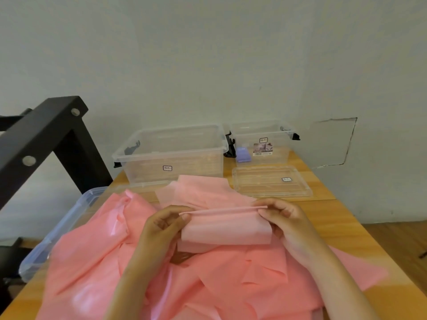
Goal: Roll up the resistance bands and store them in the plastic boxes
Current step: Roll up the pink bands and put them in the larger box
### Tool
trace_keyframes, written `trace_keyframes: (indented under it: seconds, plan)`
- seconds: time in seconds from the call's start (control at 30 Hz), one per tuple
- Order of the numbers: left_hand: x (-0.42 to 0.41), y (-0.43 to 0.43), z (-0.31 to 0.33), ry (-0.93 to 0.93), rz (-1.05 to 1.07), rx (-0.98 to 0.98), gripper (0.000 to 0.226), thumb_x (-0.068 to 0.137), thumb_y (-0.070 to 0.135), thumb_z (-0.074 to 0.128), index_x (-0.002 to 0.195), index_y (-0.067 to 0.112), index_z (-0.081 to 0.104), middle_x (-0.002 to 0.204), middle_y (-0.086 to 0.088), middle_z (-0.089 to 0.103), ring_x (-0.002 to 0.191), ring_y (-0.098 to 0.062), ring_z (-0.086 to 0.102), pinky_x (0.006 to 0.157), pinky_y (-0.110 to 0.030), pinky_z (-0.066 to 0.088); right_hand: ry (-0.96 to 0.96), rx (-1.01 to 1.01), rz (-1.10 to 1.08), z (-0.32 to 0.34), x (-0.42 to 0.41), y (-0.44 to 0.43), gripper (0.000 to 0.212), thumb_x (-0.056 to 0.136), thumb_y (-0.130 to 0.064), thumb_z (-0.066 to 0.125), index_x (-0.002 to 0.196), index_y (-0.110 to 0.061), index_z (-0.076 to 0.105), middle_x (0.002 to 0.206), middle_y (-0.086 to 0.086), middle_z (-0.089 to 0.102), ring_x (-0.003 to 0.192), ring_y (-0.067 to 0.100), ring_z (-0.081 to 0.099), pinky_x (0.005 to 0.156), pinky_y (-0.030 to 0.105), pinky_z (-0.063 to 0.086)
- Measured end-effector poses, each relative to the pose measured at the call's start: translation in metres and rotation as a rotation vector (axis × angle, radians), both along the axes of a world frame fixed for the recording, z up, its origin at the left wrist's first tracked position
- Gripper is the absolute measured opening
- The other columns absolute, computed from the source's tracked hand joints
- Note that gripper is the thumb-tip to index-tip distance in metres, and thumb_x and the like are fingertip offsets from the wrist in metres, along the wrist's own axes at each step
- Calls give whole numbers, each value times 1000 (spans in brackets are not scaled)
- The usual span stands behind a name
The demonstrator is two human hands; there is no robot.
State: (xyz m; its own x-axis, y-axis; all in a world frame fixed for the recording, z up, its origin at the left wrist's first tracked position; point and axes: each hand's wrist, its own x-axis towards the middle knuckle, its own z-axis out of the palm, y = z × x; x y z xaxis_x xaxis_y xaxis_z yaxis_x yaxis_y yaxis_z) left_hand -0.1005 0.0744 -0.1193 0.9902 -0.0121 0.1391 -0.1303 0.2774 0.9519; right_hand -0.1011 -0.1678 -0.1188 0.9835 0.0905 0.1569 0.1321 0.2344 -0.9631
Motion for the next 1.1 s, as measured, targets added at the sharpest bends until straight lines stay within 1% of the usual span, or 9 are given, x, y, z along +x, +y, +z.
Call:
trace_keyframes:
  seconds: [0.1, 0.2, 0.3, 0.37, 0.47, 0.6, 0.8, 0.93, 1.1]
  plan:
    - [3, 6, -4, 18, -100, -153, 23, 52, 19, 81, 73, 11, 76, 69, -9, 67, 58, -13, 63, 53, -21, 54, 26, 54, 3, 1, -1, 1, 35, 86, 7, 55, 69, -16, 75, 64, -1, 62, 58, 5, 56, 52, 13, 43]
    - [5, 11, -10, -8, -149, -147, 41, 45, 28, 92, 75, 6, 75, 74, -7, 69, 63, -14, 65, 58, -21, 54, 2, 14, 0, 3, -2, 1, 15, 76, -4, 66, 69, -15, 74, 65, -2, 62, 60, 5, 55, 54, 12, 42]
    - [3, 6, -10, -72, 6, 110, 6, 73, 10, 78, 70, 8, 74, 74, -2, 69, 65, -11, 60, 59, -13, 47, -41, -135, -74, 2, -1, 1, 6, 73, -13, 77, 73, -15, 72, 68, -3, 64, 66, 5, 58, 61, 12, 45]
    - [5, 3, -14, -133, 108, 322, 17, 78, -9, 69, 77, 8, 72, 74, -1, 69, 69, -12, 58, 63, -13, 47, -60, -206, -119, -1, 0, 0, 9, 79, -2, 75, 82, -8, 69, 68, -3, 64, 66, 4, 58, 62, 11, 45]
    - [6, 3, -14, -140, 134, 368, 29, 77, -9, 70, 96, 13, 69, 71, -1, 66, 67, -8, 59, 66, -14, 49, -71, -267, -136, -2, 1, 1, 19, 83, 2, 69, 97, -11, 68, 74, 2, 69, 68, 4, 63, 63, 10, 45]
    - [6, 3, -14, -145, 133, 387, 10, 82, -5, 67, 82, 6, 67, 70, -2, 64, 66, -12, 55, 58, -15, 44, -110, -386, -149, -6, 3, 1, 11, 84, -2, 68, 86, -13, 70, 72, -9, 68, 69, 3, 61, 63, 11, 43]
    - [-3, 3, -5, 37, -31, 45, 9, 76, 14, 72, 82, 17, 66, 64, -9, 51, 48, -19, 47, 37, -28, 46, -55, -150, -38, -3, 1, 1, 20, 87, -3, 62, 78, -19, 68, 71, 5, 62, 67, 11, 56, 61, 18, 43]
    - [-3, 2, -5, 61, -60, -102, 22, 86, -4, 48, 77, 8, 64, 62, -4, 57, 49, -14, 54, 38, -23, 45, -49, -48, 4, 1, -1, 0, 17, 76, -3, 68, 73, -18, 74, 66, -4, 63, 64, 3, 57, 58, 12, 43]
    - [4, 3, -14, -101, 82, 253, 16, 82, -7, 65, 84, 9, 66, 69, 3, 63, 61, -7, 53, 55, -11, 42, -88, -216, -89, -2, 0, 2, 14, 79, 4, 71, 82, -10, 71, 71, -9, 68, 69, 2, 61, 65, 10, 46]
